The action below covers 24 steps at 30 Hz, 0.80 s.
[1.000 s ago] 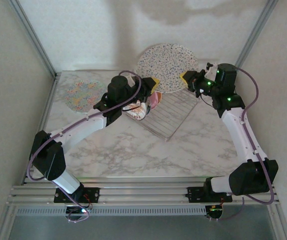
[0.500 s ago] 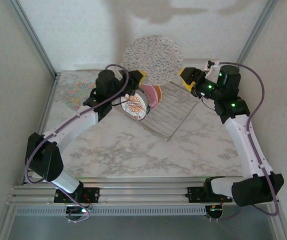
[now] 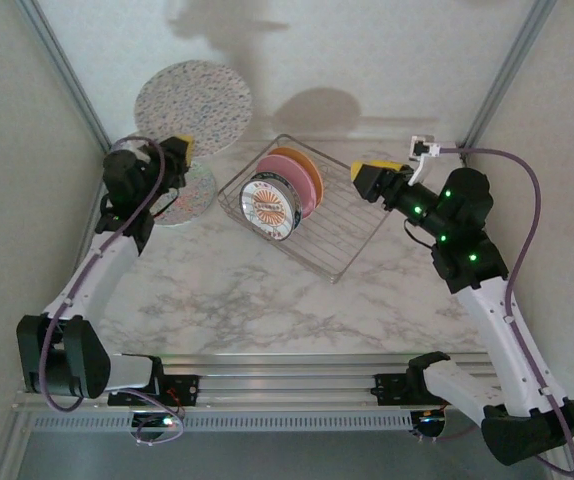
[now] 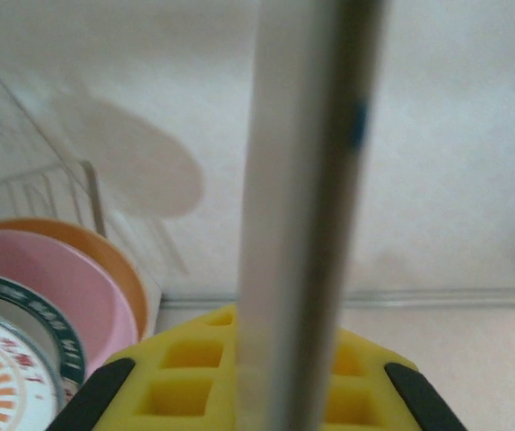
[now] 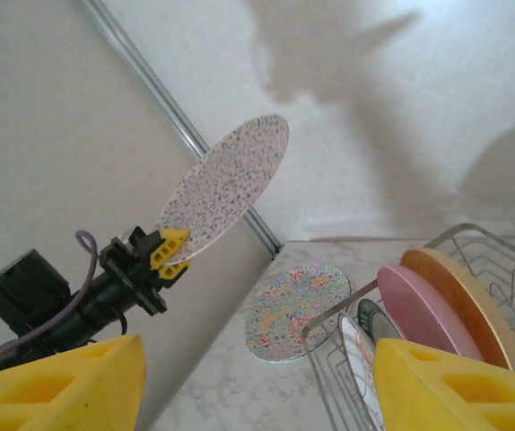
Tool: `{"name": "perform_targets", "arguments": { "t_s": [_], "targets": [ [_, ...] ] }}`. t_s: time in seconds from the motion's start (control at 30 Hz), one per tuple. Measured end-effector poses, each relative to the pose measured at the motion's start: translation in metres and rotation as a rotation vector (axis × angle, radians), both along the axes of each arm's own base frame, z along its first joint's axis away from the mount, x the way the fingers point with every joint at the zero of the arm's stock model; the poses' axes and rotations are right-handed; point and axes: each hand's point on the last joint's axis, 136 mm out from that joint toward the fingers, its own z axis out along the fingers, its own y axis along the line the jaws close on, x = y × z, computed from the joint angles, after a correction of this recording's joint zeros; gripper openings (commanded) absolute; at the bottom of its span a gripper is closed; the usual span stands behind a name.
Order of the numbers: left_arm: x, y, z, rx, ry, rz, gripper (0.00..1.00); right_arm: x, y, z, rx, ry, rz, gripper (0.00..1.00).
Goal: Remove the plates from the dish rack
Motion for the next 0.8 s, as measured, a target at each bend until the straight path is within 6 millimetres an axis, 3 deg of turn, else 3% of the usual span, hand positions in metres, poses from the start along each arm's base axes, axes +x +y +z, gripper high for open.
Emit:
{"name": "perform_targets", "arguments": {
  "t_s": [0.23, 0.57, 0.8],
  "targets": [
    [-0.012, 0.051, -0.07, 0.0, 0.144, 0.136, 0.0, -0.014, 0.013, 0.001, -0.08, -0.084, 0.051, 0.69],
    [-0.029, 0.092, -0.136, 0.058, 0.277, 0.236, 0.0, -0.026, 0.03, -0.007, -0.165, -0.136, 0.123, 0.73],
    [-0.032, 0.11, -0.19, 0.066, 0.388, 0.264, 0.0, -0.05, 0.059, -0.005, -0.297, -0.251, 0.202, 0.81]
  ]
}}
